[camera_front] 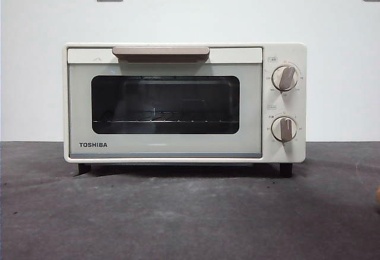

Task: The left arm flap open the oven, the right arm pick bread and place it into oven, the left arm flap close the oven

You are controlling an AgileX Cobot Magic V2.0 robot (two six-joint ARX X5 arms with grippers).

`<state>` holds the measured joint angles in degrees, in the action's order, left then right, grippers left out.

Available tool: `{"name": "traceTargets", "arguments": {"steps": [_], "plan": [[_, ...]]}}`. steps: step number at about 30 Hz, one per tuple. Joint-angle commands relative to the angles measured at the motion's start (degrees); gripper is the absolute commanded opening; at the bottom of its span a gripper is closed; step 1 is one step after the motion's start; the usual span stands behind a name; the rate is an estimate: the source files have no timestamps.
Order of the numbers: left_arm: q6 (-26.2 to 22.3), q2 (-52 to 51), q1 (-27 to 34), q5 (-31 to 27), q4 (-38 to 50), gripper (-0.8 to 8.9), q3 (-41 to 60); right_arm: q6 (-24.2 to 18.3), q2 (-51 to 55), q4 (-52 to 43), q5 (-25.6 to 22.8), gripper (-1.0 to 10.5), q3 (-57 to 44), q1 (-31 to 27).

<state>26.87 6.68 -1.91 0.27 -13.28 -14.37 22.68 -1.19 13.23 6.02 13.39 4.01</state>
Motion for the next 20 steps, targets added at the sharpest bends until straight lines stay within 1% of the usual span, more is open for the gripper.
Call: {"name": "traceTargets", "arguments": {"steps": [1, 3, 6, 11, 17, 20], "plan": [[2.7, 3.3, -0.3, 1.7, -2.4, 0.16, -4.9, 1.2, -2.3, 4.7, 0.3, 0.1, 5.4, -0.1], [1.9, 6.1, -0.8, 2.2, -4.5, 0.16, -8.5, 0.0, -4.2, 8.0, 1.4, 0.1, 8.9, -0.1], [-0.9, 10.4, -2.1, 4.2, -7.1, 0.16, -14.1, -2.3, -7.6, 12.7, 4.2, 0.1, 14.1, -0.1], [-4.8, 17.4, -6.0, 7.0, -11.2, 0.16, -22.4, -7.1, -14.0, 19.7, 8.6, 0.1, 22.2, -0.1], [-8.3, 23.1, -10.2, 12.4, -14.3, 0.16, -28.2, -12.7, -21.8, 25.1, 16.7, 0.1, 30.3, -0.1], [-10.4, 25.3, -11.7, 15.8, -16.6, 0.16, -29.9, -16.0, -25.6, 28.9, 19.6, 0.1, 33.7, -0.1]]}}
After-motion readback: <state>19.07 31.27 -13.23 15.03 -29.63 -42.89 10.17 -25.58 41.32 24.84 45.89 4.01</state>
